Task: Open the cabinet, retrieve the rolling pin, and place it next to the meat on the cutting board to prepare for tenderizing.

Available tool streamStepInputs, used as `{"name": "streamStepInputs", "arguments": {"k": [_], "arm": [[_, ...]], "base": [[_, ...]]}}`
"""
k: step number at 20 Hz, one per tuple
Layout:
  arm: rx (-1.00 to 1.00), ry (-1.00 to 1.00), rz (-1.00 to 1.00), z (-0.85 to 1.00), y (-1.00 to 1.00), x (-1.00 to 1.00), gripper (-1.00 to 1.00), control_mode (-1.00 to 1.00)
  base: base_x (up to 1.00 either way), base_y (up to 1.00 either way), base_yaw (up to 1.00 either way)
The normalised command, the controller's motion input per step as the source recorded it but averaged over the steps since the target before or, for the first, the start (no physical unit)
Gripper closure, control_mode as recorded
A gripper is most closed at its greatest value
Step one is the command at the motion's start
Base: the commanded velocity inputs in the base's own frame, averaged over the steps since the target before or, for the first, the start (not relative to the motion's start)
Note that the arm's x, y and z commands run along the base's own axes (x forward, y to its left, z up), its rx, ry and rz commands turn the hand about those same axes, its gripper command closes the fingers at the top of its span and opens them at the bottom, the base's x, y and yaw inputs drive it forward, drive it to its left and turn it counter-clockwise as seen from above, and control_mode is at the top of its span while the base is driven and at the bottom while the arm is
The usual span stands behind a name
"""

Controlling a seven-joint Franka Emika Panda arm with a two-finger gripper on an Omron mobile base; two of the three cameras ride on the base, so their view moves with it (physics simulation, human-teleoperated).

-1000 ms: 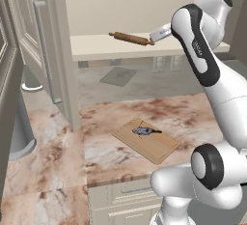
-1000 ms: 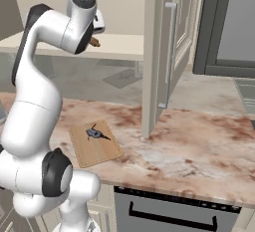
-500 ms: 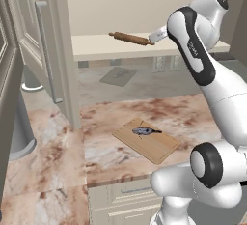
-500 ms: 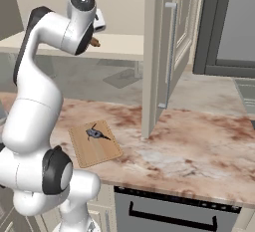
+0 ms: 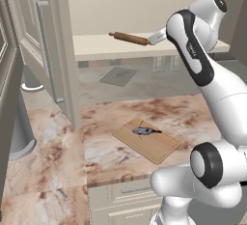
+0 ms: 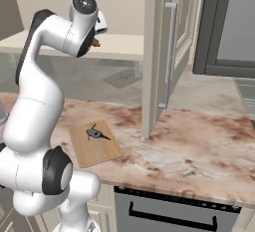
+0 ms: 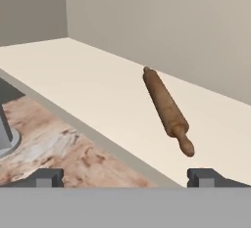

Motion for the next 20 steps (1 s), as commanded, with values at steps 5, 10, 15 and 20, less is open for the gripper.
{"name": "streamStepInputs", "arguments": {"k": [5,10,15,20], "arm": [[0.00,0.01,-0.01,-0.13,-0.15,0.21,-1.00,-1.00],[0.01,0.00,0.00,-0.16,-0.06,0.16,-1.00,-1.00],[0.01,0.00,0.00,-0.08,0.00,0.27,-1.00,-1.00],[0.00,0.00,0.00,-0.01,0.00,0.26,-1.00,-1.00]], "base": [[0.00,0.00,0.00],[0.00,0.00,0.00],[0.00,0.00,0.00],[0.00,0.00,0.00]]}}
